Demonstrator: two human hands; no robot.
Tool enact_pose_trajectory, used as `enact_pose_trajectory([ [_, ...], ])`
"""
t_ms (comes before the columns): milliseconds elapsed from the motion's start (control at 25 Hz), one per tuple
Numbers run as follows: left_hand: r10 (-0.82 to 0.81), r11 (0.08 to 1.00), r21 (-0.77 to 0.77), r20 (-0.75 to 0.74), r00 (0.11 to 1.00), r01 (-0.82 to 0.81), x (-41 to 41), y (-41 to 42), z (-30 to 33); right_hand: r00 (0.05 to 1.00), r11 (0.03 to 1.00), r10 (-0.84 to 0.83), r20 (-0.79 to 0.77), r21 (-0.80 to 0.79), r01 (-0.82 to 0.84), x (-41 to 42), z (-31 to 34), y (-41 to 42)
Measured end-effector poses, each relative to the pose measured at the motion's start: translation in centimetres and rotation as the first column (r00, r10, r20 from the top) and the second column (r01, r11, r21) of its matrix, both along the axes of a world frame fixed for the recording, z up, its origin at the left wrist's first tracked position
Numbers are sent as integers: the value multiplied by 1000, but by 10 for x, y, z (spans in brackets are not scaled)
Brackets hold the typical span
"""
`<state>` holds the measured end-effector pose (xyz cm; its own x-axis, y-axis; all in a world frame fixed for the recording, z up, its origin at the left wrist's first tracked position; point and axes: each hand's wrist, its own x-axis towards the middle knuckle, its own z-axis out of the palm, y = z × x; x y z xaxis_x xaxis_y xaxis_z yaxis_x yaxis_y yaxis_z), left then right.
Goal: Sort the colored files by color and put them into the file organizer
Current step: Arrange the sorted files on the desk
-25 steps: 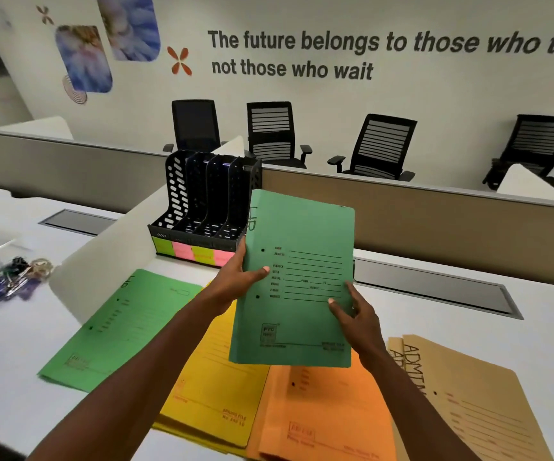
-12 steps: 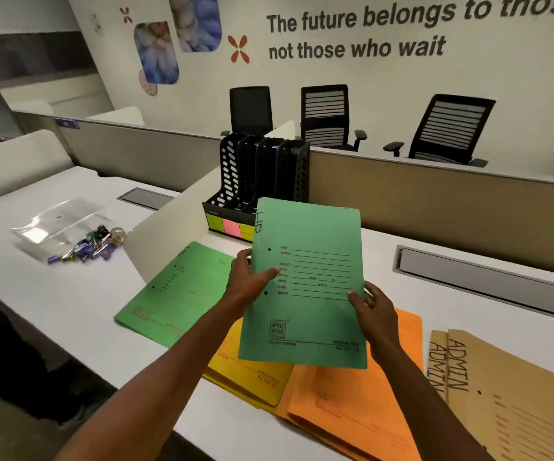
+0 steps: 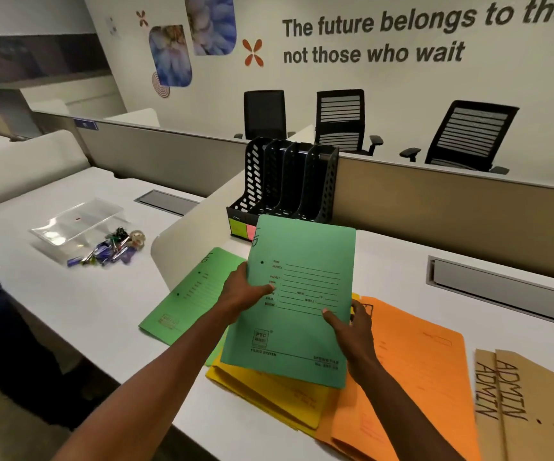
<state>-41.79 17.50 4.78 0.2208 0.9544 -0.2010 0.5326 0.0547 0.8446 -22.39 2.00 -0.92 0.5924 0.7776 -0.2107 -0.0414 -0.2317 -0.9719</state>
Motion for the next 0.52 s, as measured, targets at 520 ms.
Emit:
enact_pose_trajectory([
  [520, -17, 1000, -19, -220, 975, 13, -137, 151, -38, 967, 998, 4, -254, -60, -20, -178, -21, 122],
])
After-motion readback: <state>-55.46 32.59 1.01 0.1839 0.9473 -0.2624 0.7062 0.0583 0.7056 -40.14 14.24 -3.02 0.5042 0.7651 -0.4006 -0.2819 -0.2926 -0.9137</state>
